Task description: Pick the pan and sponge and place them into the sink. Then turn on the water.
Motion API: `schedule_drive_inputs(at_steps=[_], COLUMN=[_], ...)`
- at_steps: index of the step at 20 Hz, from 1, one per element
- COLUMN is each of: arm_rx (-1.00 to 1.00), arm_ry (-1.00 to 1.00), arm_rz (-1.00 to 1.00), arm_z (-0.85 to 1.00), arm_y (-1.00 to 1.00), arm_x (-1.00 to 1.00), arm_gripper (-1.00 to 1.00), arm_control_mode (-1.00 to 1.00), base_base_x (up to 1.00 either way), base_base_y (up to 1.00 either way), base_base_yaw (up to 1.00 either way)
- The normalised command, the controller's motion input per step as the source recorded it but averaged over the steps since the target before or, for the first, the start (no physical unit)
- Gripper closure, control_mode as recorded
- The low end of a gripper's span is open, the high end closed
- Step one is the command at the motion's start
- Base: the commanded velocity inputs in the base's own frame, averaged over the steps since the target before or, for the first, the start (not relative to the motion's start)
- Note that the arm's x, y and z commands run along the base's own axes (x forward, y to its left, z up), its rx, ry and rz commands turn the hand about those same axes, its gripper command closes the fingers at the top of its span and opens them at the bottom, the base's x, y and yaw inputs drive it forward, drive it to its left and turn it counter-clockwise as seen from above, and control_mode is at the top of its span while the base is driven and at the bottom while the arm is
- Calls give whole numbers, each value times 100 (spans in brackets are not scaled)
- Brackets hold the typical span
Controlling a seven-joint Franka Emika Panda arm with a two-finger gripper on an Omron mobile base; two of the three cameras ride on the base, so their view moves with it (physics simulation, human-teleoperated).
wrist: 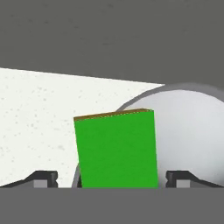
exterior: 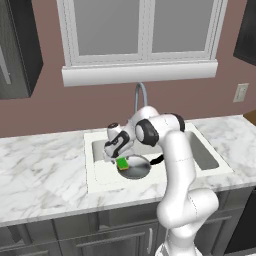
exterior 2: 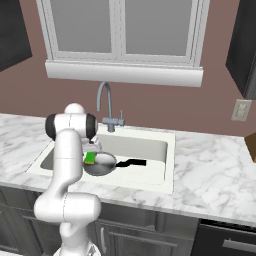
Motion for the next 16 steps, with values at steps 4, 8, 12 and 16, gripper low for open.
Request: schedule_drive_inputs(at_steps=[4, 8, 12, 16], arm_rx=[-1, 0, 0, 0], arm_ry=[-8, -5, -2, -2], arm_rz=[-7, -5, -5, -5], arm_z=[29, 40, 49, 51], arm_y=[0, 5, 13, 4], arm_x=[-13, -11, -11, -11], arm_gripper=[-100, -100, -100, -100], arm_control_mode=[-100, -100, -100, -100], base_base_x=[0, 0, 0, 0], base_base_y=[0, 0, 0, 0], base_base_yaw=[0, 0, 0, 0])
